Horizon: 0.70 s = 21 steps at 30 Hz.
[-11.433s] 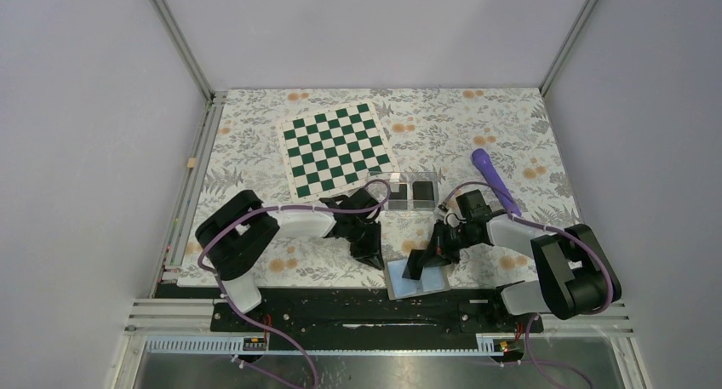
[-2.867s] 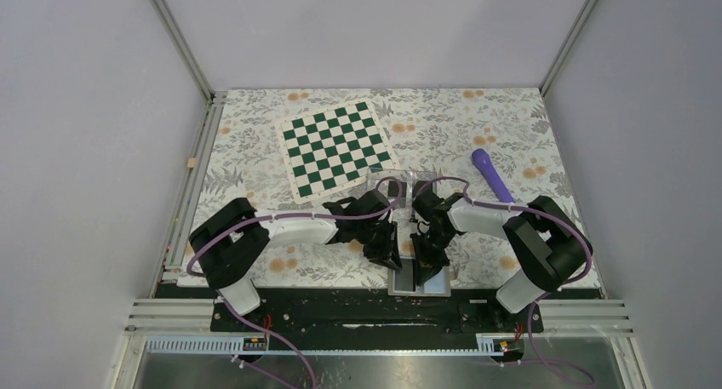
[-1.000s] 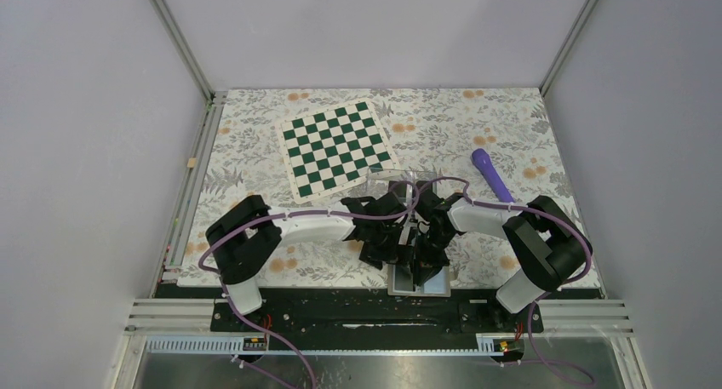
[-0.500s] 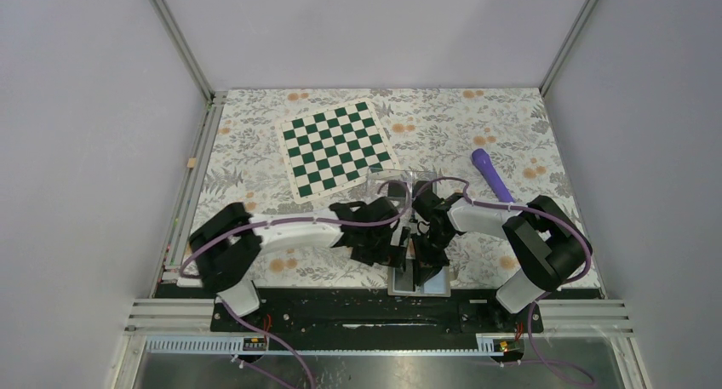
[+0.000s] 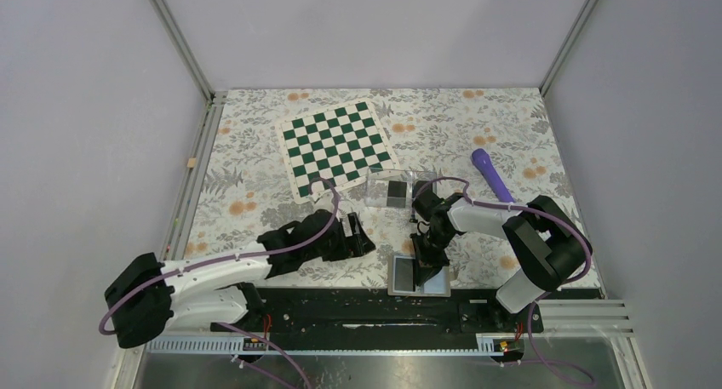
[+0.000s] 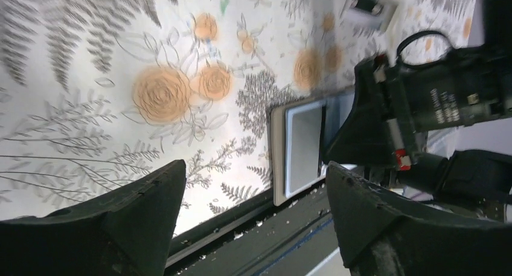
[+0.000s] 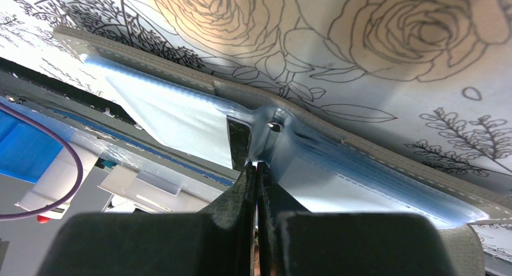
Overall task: Put the credit cards into the card holder
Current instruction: Turn over the card slot in the card holder.
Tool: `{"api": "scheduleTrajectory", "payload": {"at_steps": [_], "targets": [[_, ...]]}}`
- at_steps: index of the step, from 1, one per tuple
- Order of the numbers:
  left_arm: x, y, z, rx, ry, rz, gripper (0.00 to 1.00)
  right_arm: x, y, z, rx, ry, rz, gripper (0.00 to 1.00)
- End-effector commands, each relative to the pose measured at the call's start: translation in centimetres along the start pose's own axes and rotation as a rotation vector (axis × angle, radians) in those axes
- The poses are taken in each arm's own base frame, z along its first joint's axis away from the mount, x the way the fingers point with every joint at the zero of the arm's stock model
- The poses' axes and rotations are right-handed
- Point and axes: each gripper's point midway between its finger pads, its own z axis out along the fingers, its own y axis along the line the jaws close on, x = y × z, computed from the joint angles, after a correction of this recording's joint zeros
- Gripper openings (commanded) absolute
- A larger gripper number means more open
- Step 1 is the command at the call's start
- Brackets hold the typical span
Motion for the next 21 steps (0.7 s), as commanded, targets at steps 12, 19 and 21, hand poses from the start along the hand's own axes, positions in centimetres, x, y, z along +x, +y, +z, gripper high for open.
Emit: {"api": "scheduleTrajectory", "payload": {"at_steps": [12, 19, 21], "targets": [[5.0, -8.2, 5.0, 0.319, 0.367, -0.024, 0.41, -0.3, -1.3, 0.6, 0.053, -0.041, -0.015, 0.01], [6.6, -7.2, 6.9, 0.236, 0.449, -0.021, 0.41, -0.3, -1.4, 0.6, 0.053, -0.039, -0.012, 0.00], [6.8, -6.3, 7.3, 0.190, 0.451, -0.028, 0.40, -0.3, -1.4, 0.7, 0.053, -0.039, -0.012, 0.00]]}}
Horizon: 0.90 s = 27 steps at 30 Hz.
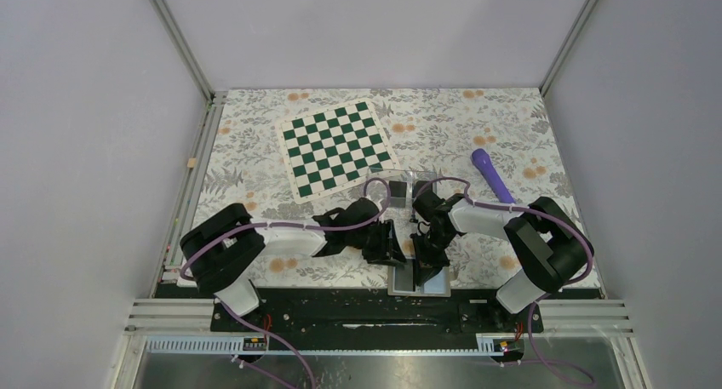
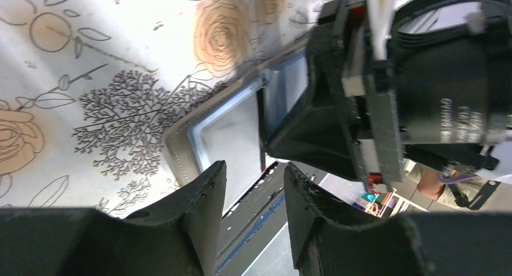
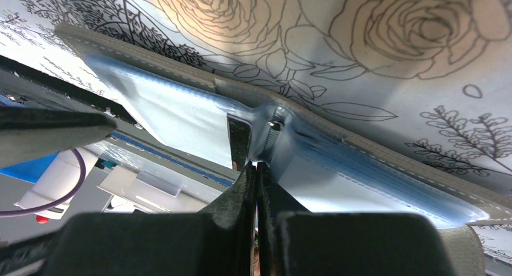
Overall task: Put the credit cards into the card holder
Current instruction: Turn over the card slot in the card holder.
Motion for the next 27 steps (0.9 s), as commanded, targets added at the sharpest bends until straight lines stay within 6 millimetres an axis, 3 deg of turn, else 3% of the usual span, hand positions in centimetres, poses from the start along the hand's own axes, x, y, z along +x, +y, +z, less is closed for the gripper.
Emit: {"api": "scheduleTrajectory", "payload": {"at_steps": [1, 9, 14, 27], "targets": [[-0.1, -0.2, 0.5, -0.019, 0.022, 0.013, 0.40, -0.3, -1.4, 0.6, 0.059, -0.030, -0.008, 0.00], [0.3, 0.7, 1.0, -0.107, 0.052, 0.047, 0.39, -0.3, -1.4, 0.7, 0.061, -0.029, -0.007, 0.00], [1.0, 0.5, 1.8, -0.093, 0.089, 0.056, 0.30, -0.3, -1.4, 0.7, 0.060, -0.028, -0.007, 0.00], [0.3, -3.6, 0.6, 0.070, 0.031, 0.089, 0.25, -0.3, -1.3, 0.6, 0.057, -0.033, -0.008, 0.00]]}}
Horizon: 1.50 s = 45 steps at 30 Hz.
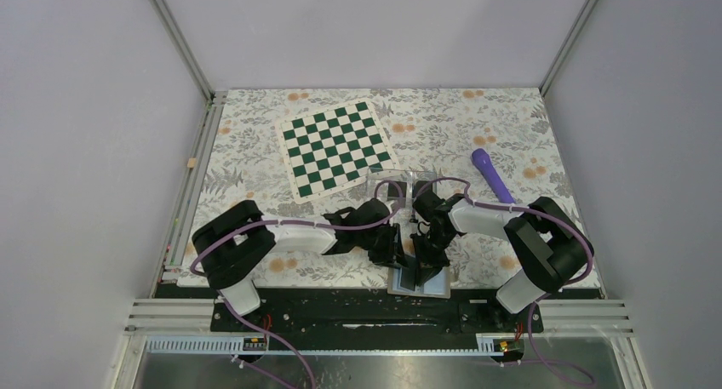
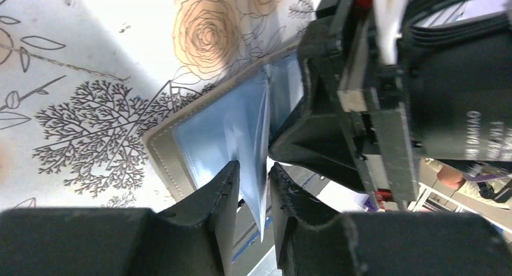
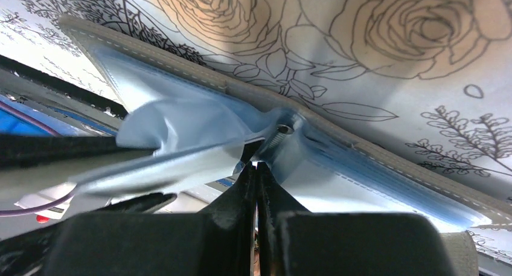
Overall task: Put the credit cards into the card holder
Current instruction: Turn over the card slot in the card holder.
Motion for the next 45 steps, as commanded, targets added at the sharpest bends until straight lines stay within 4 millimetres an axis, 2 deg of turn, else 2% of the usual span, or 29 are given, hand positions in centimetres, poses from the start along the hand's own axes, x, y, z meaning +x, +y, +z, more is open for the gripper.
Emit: {"api": "scheduleTrajectory", "payload": {"at_steps": [1, 5, 8, 11, 15, 17, 22, 29, 33, 39, 40, 44, 45], "targets": [[-0.9, -3.9, -1.5, 0.128, -0.042, 0.048, 0.23, -0.4, -1.2, 0.5, 0.056, -0.036, -0.008, 0.00], [-0.7, -3.8, -1.2, 0.108, -0.021, 0.052, 0.18, -0.5, -0.7, 0.1, 0.038, -0.051, -0.008, 0.01], [-0.5, -2.9, -0.7, 0.059, 0.000, 0.051, 0.06, -0.9, 0.1, -0.6, 0.015, -0.083, -0.010, 0.02], [-0.5, -2.3, -0.5, 0.020, 0.007, 0.056, 0.00, -1.2, 0.9, -1.3, -0.010, -0.114, -0.016, 0.05], [-0.7, -1.6, -1.0, -0.041, 0.005, 0.061, 0.00, -1.5, 1.2, -2.4, 0.003, -0.144, -0.021, 0.08], [-0.9, -0.6, -1.7, -0.120, -0.003, 0.066, 0.00, -1.7, 1.2, -3.1, 0.019, -0.168, -0.024, 0.11], [-1.8, 1.9, -4.6, -0.325, -0.029, 0.115, 0.00, -2.3, 1.4, -4.7, 0.035, -0.230, -0.035, 0.17], [-2.6, 5.6, -8.8, -0.602, -0.079, 0.135, 0.00, -3.0, 1.2, -5.9, 0.046, -0.282, -0.027, 0.17], [-2.7, 6.0, -9.1, -0.658, -0.050, 0.148, 0.00, -3.1, 0.9, -6.0, 0.051, -0.285, -0.021, 0.18], [-3.3, 4.6, -7.5, -0.658, 0.001, 0.164, 0.00, -3.3, 0.4, -6.2, 0.046, -0.293, 0.002, 0.18], [-3.3, 4.2, -7.2, -0.647, 0.008, 0.162, 0.02, -3.3, 0.4, -6.2, 0.044, -0.296, 0.005, 0.18], [-3.6, 1.7, -5.8, -0.536, 0.024, 0.156, 0.34, -3.3, -0.1, -6.3, 0.042, -0.301, 0.018, 0.18], [-3.4, 1.0, -5.3, -0.492, 0.035, 0.149, 0.39, -3.3, -0.2, -6.4, 0.041, -0.301, 0.020, 0.18]]}}
